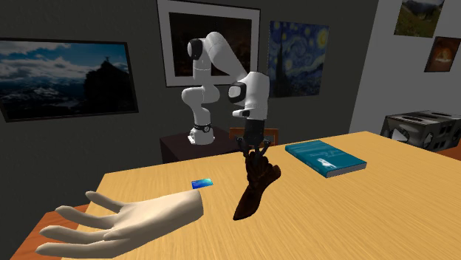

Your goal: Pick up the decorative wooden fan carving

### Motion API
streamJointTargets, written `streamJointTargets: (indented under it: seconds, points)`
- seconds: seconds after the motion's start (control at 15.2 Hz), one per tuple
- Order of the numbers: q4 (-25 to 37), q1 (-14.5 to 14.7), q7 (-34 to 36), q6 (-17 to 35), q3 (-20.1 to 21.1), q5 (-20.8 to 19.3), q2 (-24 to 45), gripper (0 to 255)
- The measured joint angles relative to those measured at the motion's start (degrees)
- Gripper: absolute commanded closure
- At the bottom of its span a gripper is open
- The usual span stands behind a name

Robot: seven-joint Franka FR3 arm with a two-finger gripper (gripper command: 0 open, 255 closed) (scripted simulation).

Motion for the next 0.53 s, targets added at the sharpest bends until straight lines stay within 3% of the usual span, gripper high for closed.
streamJointTargets:
  seconds: [0.53]
  points:
    - [1.0, -0.4, -1.6, -2.8, 0.5, 1.4, -1.9, 255]
